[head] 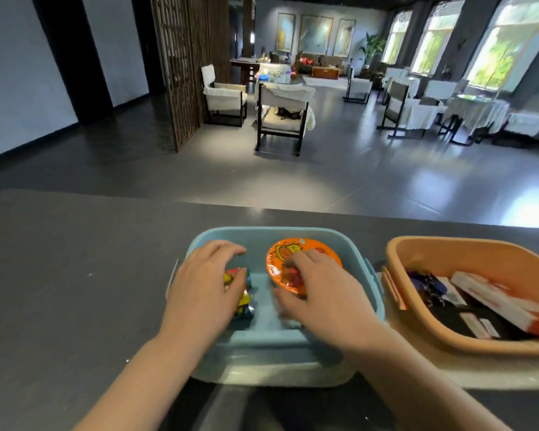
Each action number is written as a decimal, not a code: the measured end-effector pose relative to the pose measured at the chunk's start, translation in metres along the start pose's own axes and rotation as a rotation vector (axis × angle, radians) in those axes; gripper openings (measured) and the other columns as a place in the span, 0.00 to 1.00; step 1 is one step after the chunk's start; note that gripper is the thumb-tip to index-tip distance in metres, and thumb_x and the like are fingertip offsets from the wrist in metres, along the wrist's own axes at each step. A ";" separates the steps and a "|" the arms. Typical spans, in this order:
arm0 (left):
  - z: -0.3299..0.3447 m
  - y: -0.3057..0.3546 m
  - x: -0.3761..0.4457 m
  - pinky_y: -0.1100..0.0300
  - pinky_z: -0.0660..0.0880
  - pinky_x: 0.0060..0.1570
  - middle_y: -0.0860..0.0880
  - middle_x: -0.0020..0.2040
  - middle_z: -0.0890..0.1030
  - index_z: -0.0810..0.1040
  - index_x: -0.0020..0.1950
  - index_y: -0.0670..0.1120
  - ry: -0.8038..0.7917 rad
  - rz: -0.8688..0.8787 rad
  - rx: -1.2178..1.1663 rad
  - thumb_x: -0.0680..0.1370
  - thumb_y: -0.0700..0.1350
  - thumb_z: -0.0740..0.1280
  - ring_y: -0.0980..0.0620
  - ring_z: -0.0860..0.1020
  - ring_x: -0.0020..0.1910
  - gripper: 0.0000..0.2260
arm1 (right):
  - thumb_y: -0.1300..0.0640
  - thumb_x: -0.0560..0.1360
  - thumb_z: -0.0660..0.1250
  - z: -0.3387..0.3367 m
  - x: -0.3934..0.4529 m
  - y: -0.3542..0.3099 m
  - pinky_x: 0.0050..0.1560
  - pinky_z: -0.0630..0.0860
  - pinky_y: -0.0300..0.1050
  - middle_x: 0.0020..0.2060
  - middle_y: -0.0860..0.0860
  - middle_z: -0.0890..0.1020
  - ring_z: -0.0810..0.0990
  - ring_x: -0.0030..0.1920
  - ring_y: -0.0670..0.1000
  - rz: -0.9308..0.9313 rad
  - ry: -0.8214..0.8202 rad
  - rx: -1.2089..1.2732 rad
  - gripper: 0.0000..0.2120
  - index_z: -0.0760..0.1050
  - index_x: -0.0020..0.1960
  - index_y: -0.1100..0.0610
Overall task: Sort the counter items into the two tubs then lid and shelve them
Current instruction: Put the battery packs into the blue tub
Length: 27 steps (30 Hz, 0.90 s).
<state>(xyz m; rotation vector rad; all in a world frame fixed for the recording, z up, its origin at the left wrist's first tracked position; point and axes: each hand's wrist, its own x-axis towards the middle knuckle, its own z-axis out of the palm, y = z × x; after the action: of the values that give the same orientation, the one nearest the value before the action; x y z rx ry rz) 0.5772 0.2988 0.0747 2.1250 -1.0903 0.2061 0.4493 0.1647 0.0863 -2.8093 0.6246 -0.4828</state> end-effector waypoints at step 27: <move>0.272 0.553 -0.199 0.63 0.69 0.52 0.58 0.55 0.77 0.79 0.56 0.52 -0.491 0.614 -0.504 0.73 0.45 0.70 0.55 0.75 0.52 0.12 | 0.44 0.73 0.64 -0.282 -0.527 0.330 0.57 0.69 0.42 0.59 0.43 0.73 0.69 0.62 0.47 0.988 0.448 -0.351 0.19 0.72 0.62 0.48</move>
<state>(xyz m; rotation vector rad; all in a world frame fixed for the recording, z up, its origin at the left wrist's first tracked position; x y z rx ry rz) -0.0143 0.0366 0.0853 1.3714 -1.8411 -0.3011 -0.2265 0.0661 0.1119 -2.2140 2.1747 -0.8145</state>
